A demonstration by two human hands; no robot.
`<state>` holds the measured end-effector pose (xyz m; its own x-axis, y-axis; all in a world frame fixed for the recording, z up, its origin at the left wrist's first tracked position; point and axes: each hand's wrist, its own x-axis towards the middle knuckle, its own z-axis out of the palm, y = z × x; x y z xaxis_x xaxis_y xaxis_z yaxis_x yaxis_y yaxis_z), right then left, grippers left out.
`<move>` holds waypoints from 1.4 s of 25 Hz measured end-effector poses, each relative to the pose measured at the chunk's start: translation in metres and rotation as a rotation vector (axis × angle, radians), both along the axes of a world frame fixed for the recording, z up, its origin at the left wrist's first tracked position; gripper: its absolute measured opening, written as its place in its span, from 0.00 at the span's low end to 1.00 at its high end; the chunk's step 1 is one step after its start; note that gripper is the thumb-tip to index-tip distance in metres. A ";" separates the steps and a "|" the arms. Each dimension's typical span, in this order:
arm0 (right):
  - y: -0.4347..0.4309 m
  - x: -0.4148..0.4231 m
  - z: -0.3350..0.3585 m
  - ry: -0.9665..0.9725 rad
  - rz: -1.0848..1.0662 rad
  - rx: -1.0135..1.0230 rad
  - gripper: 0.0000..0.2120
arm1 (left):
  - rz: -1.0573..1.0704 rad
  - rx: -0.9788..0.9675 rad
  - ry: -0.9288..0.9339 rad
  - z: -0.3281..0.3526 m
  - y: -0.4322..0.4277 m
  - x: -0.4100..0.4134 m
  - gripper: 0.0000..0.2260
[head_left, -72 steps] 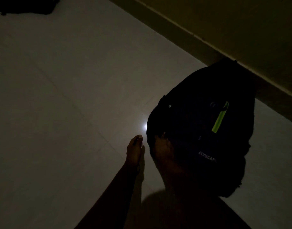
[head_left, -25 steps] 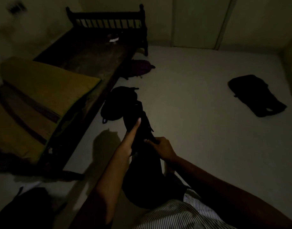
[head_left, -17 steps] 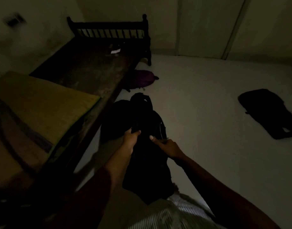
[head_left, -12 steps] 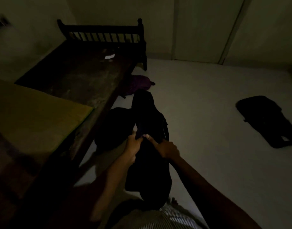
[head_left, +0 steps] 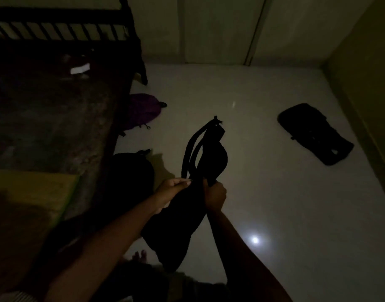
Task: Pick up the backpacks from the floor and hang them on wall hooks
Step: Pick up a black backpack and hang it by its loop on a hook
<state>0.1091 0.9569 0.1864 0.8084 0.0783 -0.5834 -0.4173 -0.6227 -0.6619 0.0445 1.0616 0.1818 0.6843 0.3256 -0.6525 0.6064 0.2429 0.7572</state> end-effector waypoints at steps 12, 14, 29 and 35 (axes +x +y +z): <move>0.153 -0.013 -0.396 -0.138 0.842 -0.533 0.18 | 0.061 0.649 0.244 -0.422 0.172 -0.037 0.29; 0.180 -0.023 -0.463 -0.209 0.960 -0.535 0.18 | -0.064 0.822 0.310 -0.498 0.196 -0.042 0.32; 0.185 -0.068 -0.505 -0.430 0.795 -0.499 0.19 | -0.163 0.811 0.124 -0.521 0.233 -0.083 0.24; 0.135 -0.087 -0.256 0.057 0.697 -0.239 0.20 | -0.014 0.565 0.048 -0.284 0.186 -0.093 0.20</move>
<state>0.0221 1.0914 -0.0695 0.5855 0.4281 -0.6884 0.0983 -0.8804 -0.4639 -0.0487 1.2475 -0.1018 0.6650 0.6244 -0.4098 0.6437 -0.2008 0.7385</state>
